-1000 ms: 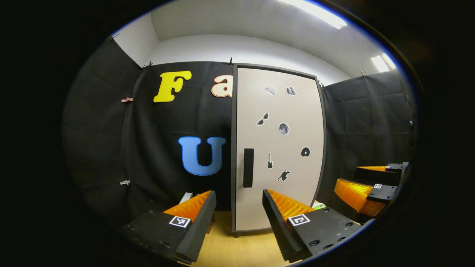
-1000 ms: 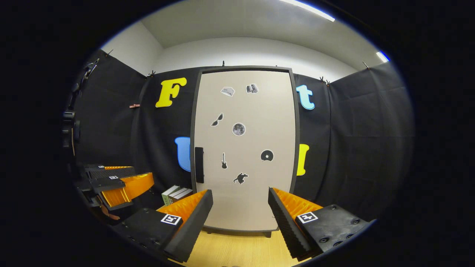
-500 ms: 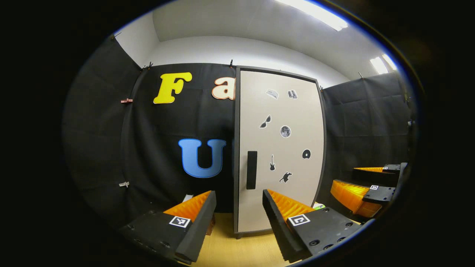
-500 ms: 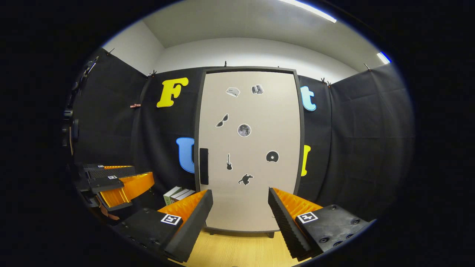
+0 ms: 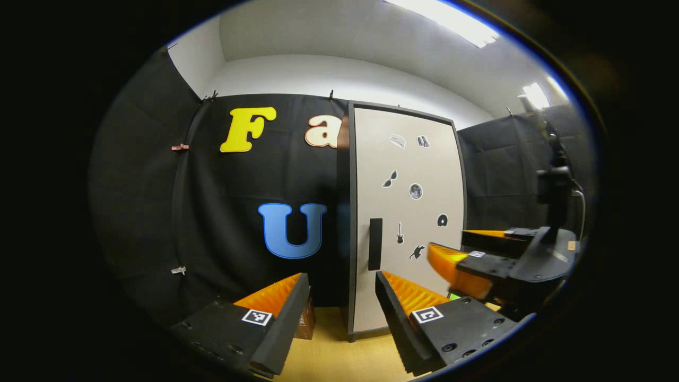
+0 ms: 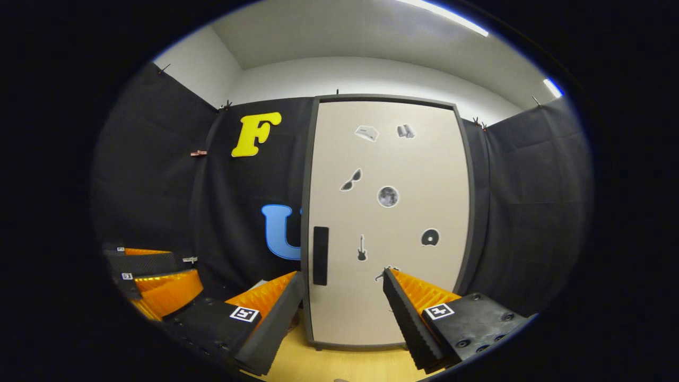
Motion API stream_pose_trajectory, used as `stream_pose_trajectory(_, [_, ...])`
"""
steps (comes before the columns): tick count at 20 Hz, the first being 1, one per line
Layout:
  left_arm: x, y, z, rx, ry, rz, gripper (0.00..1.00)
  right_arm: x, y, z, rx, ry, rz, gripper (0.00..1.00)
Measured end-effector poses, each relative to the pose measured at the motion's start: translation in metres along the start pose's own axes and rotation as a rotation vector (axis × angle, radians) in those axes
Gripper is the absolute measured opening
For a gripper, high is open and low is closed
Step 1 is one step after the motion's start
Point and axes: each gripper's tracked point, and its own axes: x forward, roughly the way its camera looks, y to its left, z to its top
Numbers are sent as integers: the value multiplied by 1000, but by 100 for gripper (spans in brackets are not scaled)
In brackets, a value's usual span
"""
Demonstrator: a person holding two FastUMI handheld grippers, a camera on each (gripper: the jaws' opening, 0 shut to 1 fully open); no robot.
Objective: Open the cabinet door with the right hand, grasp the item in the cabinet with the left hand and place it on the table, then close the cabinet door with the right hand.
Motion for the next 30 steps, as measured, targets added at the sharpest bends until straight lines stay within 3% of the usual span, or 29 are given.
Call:
stream_pose_trajectory(3, [-6,16,-7,-5,9,-23,81,35,16,-14,21,26,-13,97])
stream_pose_trajectory(9, [-5,70,-23,-7,46,30,81,103,35,-37,26,30,-48,96])
stream_pose_trajectory(15, [-4,106,-39,-27,86,82,81,149,29,-56,2,40,-123,86])
stream_pose_trajectory(21, [-9,127,-49,-49,104,129,81,174,20,-71,26,61,-167,43])
stream_pose_trajectory(24, [-13,129,-54,-72,115,137,83,176,19,-77,37,73,-173,42])
stream_pose_trajectory(26, [-16,132,-55,-79,117,147,83,172,20,-73,18,79,-177,35])
stream_pose_trajectory(27, [-19,133,-55,-79,117,153,83,176,19,-75,7,90,-176,27])
stream_pose_trajectory(28, [-22,134,-53,-79,115,159,83,171,19,-75,9,95,-181,27])
stream_pose_trajectory(29, [-25,134,-53,-78,113,165,83,172,19,-75,0,104,-177,15])
stream_pose_trajectory(30, [-27,136,-52,-74,111,169,83,169,19,-75,-8,109,-166,15])
